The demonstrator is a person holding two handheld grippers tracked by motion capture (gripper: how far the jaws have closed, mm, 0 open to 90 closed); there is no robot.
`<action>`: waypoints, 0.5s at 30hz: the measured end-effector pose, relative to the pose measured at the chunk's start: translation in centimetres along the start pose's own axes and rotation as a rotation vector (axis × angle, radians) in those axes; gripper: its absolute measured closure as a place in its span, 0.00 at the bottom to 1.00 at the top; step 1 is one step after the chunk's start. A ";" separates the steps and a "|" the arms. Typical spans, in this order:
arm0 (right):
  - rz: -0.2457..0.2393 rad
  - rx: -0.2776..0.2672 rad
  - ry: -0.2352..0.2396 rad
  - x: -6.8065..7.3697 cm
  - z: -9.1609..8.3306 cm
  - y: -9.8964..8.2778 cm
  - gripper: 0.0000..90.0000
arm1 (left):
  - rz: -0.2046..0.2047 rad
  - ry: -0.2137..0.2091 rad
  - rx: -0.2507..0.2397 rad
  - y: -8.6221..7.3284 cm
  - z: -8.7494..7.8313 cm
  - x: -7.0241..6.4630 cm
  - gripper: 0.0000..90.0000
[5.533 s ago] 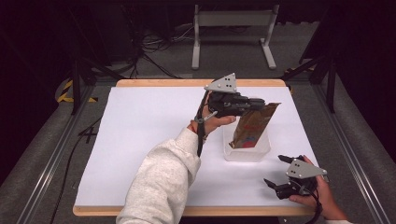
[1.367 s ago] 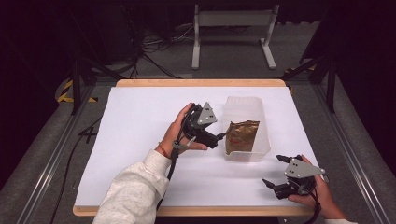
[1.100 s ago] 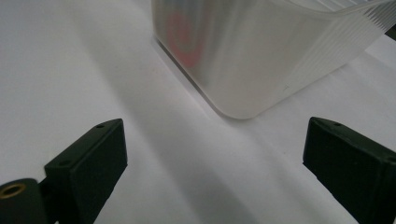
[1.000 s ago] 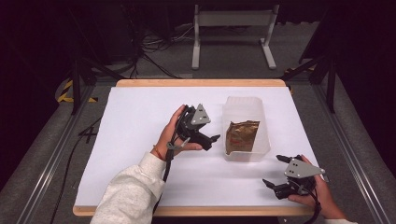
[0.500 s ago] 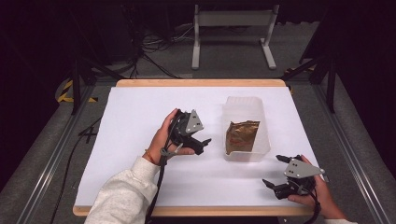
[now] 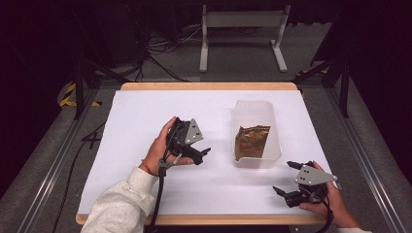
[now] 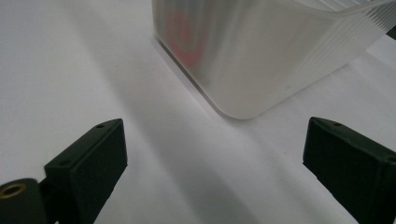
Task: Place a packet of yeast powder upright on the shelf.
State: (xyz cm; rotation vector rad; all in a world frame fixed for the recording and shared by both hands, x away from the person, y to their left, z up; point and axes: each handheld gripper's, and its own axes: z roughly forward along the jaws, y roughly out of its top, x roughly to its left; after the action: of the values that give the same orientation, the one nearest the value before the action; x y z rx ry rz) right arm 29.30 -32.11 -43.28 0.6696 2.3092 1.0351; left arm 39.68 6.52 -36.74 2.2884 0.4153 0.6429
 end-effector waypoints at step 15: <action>0.001 0.002 0.001 0.1 0.0 0.0 0.08 | 0.004 0.029 0.036 -3.0 -1.3 -0.5 0.05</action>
State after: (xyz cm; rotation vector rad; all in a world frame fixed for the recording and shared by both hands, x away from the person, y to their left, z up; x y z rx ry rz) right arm 29.26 -32.02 -43.27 0.6707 2.3116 1.0335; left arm 38.22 9.10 -38.28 2.3170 0.4394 0.6770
